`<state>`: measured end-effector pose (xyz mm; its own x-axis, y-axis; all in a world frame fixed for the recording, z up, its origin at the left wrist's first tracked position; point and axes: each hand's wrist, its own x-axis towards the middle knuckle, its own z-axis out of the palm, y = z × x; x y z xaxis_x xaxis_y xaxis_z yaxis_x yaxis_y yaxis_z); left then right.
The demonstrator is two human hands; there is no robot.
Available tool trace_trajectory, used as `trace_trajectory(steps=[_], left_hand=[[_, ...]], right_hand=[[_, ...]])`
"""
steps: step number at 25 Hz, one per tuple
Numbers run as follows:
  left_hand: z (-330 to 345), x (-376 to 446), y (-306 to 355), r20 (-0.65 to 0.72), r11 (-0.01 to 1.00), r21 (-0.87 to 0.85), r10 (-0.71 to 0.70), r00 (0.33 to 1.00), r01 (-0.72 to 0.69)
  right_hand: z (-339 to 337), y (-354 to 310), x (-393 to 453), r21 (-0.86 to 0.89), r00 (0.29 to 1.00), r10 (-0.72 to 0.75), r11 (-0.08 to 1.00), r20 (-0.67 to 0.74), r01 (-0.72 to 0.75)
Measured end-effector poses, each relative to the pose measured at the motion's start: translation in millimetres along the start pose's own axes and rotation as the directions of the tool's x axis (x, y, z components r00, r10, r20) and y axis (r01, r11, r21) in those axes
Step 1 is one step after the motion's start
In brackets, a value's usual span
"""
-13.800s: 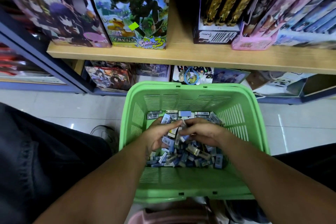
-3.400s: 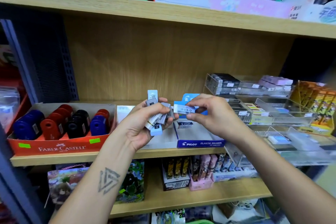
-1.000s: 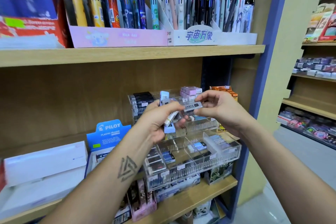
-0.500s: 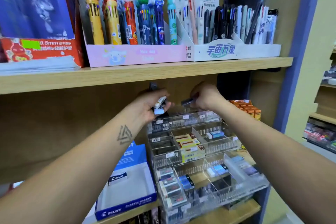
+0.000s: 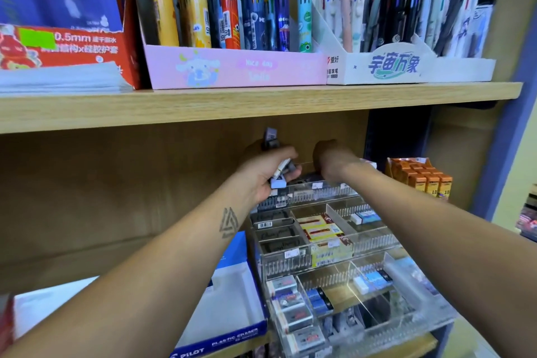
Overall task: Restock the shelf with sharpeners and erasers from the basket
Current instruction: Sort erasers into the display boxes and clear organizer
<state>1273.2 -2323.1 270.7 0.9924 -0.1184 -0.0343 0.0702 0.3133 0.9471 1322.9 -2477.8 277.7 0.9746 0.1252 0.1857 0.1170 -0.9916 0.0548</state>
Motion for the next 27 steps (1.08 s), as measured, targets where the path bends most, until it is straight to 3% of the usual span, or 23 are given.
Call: trace_trajectory(steps=[6, 8, 9, 10, 12, 13, 14, 17, 20, 22, 27], left_hand=[[-2, -4, -1, 0.007, 0.997, -0.081, 0.001, 1.0, -0.001], [-2, -7, 1, 0.013, 0.994, -0.11, -0.013, 1.0, 0.014], [-3, -8, 3, 0.015, 0.992, -0.122, -0.019, 1.0, 0.021], [-3, -9, 4, 0.022, 0.99, -0.137, -0.023, 0.999, 0.026], [-1, -14, 8, 0.044, 0.987, -0.157, -0.037, 0.998, 0.044], [0, -17, 10, 0.061, 0.987, -0.153, -0.047, 0.997, 0.056], [1, -19, 11, 0.08, 0.987, -0.146, -0.057, 0.995, 0.068], [1, -28, 14, 0.16, 0.99, -0.1, -0.084, 0.984, 0.101], [-3, -33, 15, 0.2, 0.991, -0.069, -0.098, 0.975, 0.114], [-6, -36, 16, 0.175, 0.994, -0.038, -0.098, 0.98, 0.106], [-8, -41, 18, 0.133, 0.989, -0.048, -0.133, 0.982, 0.14]], right_hand=[[3, -1, -3, 0.071, 1.0, 0.027, 0.997, 0.009, -0.028], [-2, 0, -5, 0.199, 0.996, 0.052, 0.979, -0.078, -0.036], [-8, 0, -9, 0.354, 0.99, 0.067, 0.935, -0.121, -0.02], [-13, -1, -17, 0.584, 0.99, 0.071, 0.812, -0.122, 0.013], [-22, -3, -38, 0.951, 0.999, -0.049, 0.307, -0.011, 0.026], [-25, -2, -48, 0.989, 0.989, -0.143, 0.149, 0.026, -0.004], [-26, -1, -54, 0.993, 0.976, -0.217, 0.117, 0.032, -0.007], [-26, -3, -65, 0.98, 0.96, -0.281, 0.195, 0.01, 0.046], [-26, -5, -72, 0.987, 0.974, -0.222, 0.142, -0.048, 0.081], [-27, -1, -76, 0.975, 0.98, -0.16, 0.165, -0.122, 0.148], [-31, 6, -79, 0.922, 0.981, -0.055, 0.336, -0.185, 0.193]])
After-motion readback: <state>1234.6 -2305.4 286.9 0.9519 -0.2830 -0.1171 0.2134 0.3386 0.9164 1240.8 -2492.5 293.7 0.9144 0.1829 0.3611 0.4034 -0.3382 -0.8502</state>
